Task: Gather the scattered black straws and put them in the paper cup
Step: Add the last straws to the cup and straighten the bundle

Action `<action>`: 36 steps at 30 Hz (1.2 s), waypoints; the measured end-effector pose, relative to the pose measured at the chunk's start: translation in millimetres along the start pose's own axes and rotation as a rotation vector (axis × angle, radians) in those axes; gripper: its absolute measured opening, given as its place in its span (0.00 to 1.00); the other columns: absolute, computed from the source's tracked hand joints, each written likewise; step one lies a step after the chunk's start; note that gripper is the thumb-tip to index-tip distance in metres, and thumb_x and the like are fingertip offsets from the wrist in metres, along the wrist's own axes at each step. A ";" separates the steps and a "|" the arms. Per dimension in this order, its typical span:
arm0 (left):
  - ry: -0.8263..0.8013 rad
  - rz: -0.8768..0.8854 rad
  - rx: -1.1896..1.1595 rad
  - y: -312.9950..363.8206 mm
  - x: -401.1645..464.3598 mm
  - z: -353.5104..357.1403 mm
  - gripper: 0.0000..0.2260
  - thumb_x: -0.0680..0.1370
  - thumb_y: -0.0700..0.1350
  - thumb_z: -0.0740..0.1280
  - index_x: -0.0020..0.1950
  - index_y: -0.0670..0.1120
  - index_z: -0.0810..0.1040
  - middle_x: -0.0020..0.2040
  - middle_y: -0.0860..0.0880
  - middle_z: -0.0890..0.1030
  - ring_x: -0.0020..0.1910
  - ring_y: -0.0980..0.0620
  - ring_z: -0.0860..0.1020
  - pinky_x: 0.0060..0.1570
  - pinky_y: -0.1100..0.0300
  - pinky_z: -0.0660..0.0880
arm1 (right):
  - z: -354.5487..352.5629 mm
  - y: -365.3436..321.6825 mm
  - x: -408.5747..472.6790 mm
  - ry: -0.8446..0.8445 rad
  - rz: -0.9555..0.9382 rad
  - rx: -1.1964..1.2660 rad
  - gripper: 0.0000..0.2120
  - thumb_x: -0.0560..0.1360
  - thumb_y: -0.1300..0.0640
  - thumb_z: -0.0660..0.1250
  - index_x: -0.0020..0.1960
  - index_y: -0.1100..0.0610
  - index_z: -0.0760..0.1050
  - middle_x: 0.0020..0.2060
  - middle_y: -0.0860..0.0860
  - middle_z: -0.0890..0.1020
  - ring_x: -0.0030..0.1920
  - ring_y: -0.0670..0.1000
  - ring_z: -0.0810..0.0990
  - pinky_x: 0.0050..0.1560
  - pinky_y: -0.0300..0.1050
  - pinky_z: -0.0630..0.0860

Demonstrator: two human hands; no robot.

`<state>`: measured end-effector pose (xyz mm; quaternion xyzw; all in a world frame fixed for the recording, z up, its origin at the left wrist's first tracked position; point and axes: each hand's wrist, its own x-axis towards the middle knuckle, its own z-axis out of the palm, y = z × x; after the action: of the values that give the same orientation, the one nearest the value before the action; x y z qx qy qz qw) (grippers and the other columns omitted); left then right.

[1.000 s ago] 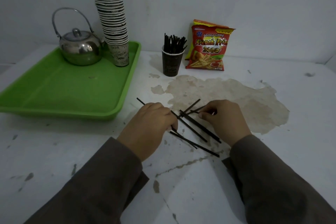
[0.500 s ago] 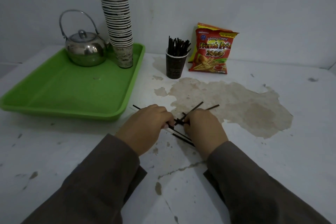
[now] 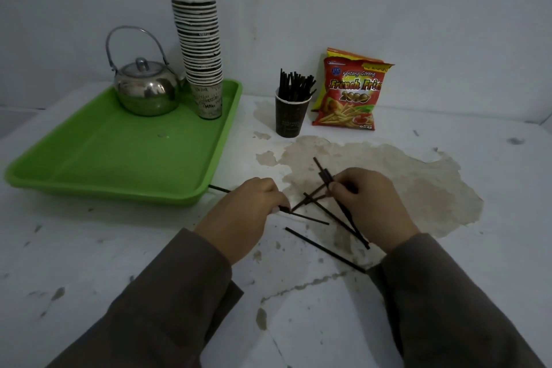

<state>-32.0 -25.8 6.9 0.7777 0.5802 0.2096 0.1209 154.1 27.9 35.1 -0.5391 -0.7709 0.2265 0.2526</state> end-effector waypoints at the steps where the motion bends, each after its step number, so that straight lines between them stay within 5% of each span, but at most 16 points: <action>1: 0.018 -0.001 -0.018 0.9 -0.6 0.1 0.14 0.77 0.33 0.60 0.57 0.46 0.78 0.50 0.47 0.75 0.50 0.53 0.69 0.48 0.63 0.66 | -4.6 1.9 1.5 -0.005 0.021 0.074 0.07 0.76 0.56 0.62 0.42 0.55 0.78 0.33 0.42 0.78 0.34 0.40 0.74 0.31 0.30 0.66; 5: 0.090 0.001 -0.017 4.1 -2.2 2.6 0.18 0.73 0.28 0.58 0.56 0.47 0.76 0.51 0.49 0.74 0.50 0.52 0.72 0.49 0.57 0.71 | -18.7 4.6 4.7 -0.034 0.165 0.478 0.09 0.79 0.57 0.56 0.45 0.56 0.74 0.34 0.48 0.83 0.32 0.43 0.75 0.38 0.40 0.66; 10: 0.249 -0.024 -0.207 17.4 8.4 -8.7 0.10 0.76 0.34 0.61 0.52 0.44 0.77 0.45 0.49 0.78 0.45 0.52 0.75 0.42 0.68 0.68 | -37.1 7.4 13.6 -0.074 0.191 0.859 0.09 0.79 0.63 0.55 0.49 0.59 0.75 0.30 0.49 0.79 0.32 0.48 0.71 0.34 0.41 0.68; 15: 0.410 -0.095 -0.777 35.6 35.7 -42.3 0.13 0.76 0.35 0.64 0.46 0.54 0.78 0.42 0.56 0.82 0.44 0.63 0.81 0.45 0.73 0.74 | -48.7 -8.0 43.7 -0.135 0.145 0.649 0.08 0.76 0.61 0.61 0.45 0.56 0.79 0.39 0.47 0.84 0.43 0.46 0.77 0.46 0.45 0.68; 18: 0.492 -0.087 -0.905 36.4 63.3 -71.0 0.10 0.75 0.34 0.64 0.47 0.49 0.79 0.42 0.53 0.82 0.42 0.65 0.80 0.40 0.75 0.73 | -59.0 -27.7 68.7 -0.158 0.097 0.629 0.07 0.76 0.61 0.61 0.48 0.57 0.78 0.40 0.50 0.85 0.46 0.50 0.78 0.44 0.46 0.69; 21: 0.593 -0.058 -0.831 31.1 90.9 -103.4 0.08 0.75 0.35 0.65 0.50 0.45 0.79 0.42 0.51 0.83 0.40 0.64 0.81 0.40 0.73 0.74 | -72.4 -54.7 92.2 -0.019 0.015 0.733 0.07 0.76 0.64 0.62 0.50 0.63 0.77 0.39 0.52 0.83 0.44 0.51 0.80 0.46 0.45 0.78; 26: 0.779 0.023 -0.581 19.0 127.8 -145.7 0.06 0.72 0.39 0.69 0.46 0.48 0.80 0.41 0.49 0.83 0.43 0.54 0.82 0.46 0.63 0.79 | -85.2 -90.2 118.9 0.398 -0.236 0.664 0.05 0.73 0.64 0.66 0.48 0.61 0.79 0.37 0.51 0.81 0.36 0.44 0.80 0.35 0.29 0.76; 36: 0.718 -0.084 -0.553 -26.8 168.9 -114.7 0.07 0.71 0.37 0.70 0.47 0.45 0.82 0.39 0.45 0.83 0.39 0.53 0.80 0.45 0.62 0.78 | -21.5 -73.1 163.1 0.397 -0.142 0.472 0.06 0.73 0.60 0.66 0.49 0.57 0.79 0.42 0.52 0.82 0.44 0.50 0.80 0.46 0.42 0.75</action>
<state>-67.9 136.9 128.0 0.5700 0.5387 0.6080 0.1236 67.9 160.6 120.8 -0.4441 -0.6685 0.2713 0.5313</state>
